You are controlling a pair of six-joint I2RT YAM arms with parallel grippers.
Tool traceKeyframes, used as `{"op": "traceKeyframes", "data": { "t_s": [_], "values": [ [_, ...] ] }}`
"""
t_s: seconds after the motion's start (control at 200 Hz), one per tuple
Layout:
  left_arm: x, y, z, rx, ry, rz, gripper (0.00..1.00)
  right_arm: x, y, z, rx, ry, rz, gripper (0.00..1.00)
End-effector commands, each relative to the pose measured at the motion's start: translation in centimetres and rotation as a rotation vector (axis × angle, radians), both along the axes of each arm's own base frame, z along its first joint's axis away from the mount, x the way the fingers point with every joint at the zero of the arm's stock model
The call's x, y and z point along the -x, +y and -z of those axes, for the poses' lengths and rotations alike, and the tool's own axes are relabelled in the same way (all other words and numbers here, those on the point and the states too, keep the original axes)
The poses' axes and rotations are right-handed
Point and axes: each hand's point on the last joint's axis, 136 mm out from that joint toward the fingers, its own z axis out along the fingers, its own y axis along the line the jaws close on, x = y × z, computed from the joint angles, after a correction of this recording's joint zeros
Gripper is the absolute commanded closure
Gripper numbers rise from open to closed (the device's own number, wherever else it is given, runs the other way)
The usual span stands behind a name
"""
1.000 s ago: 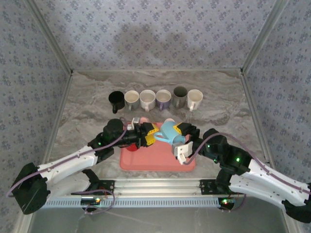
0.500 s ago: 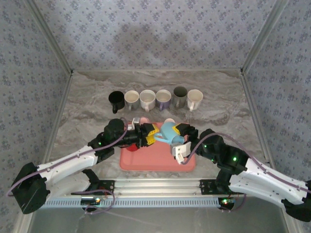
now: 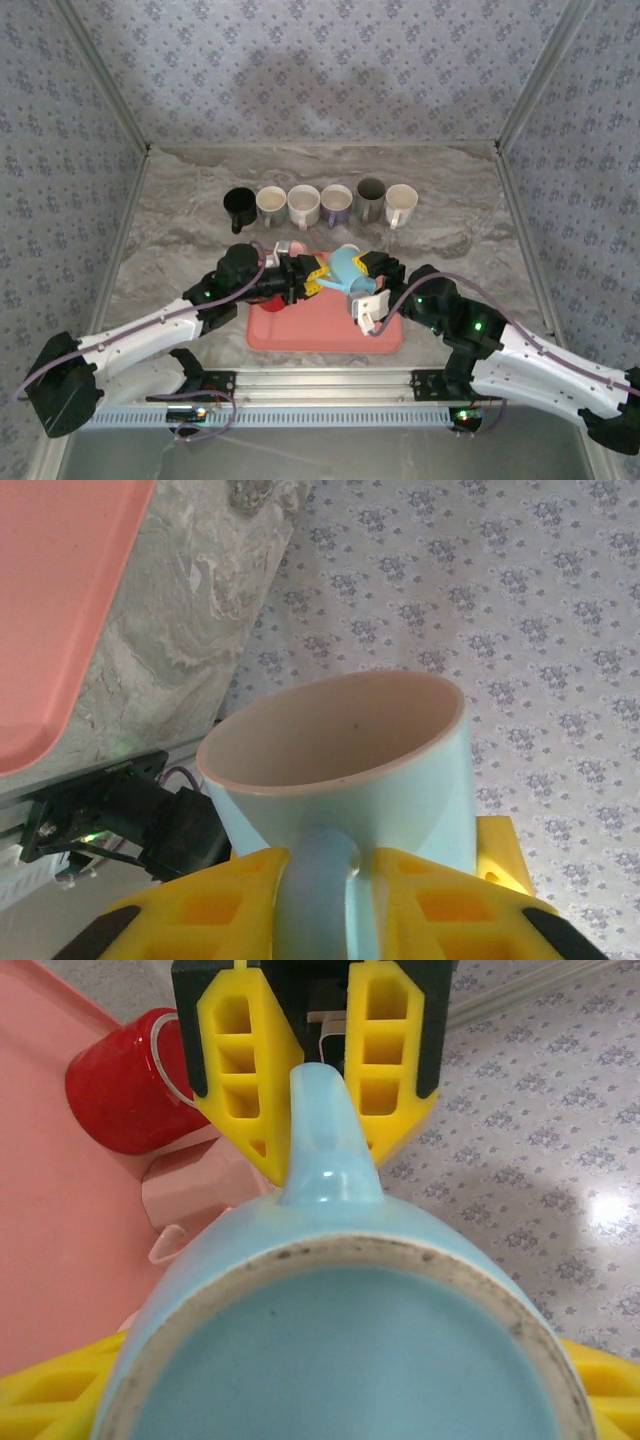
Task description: Turn the mug right side up
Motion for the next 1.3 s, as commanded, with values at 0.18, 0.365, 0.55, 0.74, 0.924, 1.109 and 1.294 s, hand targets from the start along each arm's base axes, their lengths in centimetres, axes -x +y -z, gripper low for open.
{"op": "traceKeyframes", "data": {
  "t_s": [0.18,0.365,0.55,0.74,0.924,1.109,1.294],
  "values": [
    [-0.6,0.1,-3.5,0.051,-0.103,-0.035,1.0,0.1,0.2,-1.3,-0.065,-0.007,0.005,0.83],
    [-0.8,0.7,-4.8,0.056,-0.138,-0.057,1.0,0.0,-0.3,-0.9,-0.07,0.032,0.038,0.66],
    [-1.7,2.1,-5.8,0.068,-0.169,-0.133,1.0,0.1,-0.7,-0.9,-0.095,0.082,0.061,0.5],
    [-2.5,4.2,-7.5,0.044,-0.246,-0.214,1.0,0.7,-0.9,-0.9,-0.105,0.113,0.051,0.0],
    [-3.0,6.0,-8.2,0.003,-0.302,-0.265,1.0,1.3,-1.0,-1.0,-0.117,0.148,0.041,0.0],
    [-3.5,8.5,-9.3,-0.121,-0.455,-0.308,1.0,1.8,-1.4,-1.7,-0.157,0.18,0.044,0.0],
    [-3.4,14.0,-11.8,-0.491,-0.825,-0.399,1.0,0.8,-2.9,-4.4,-0.362,0.291,0.192,0.0]
  ]
}}
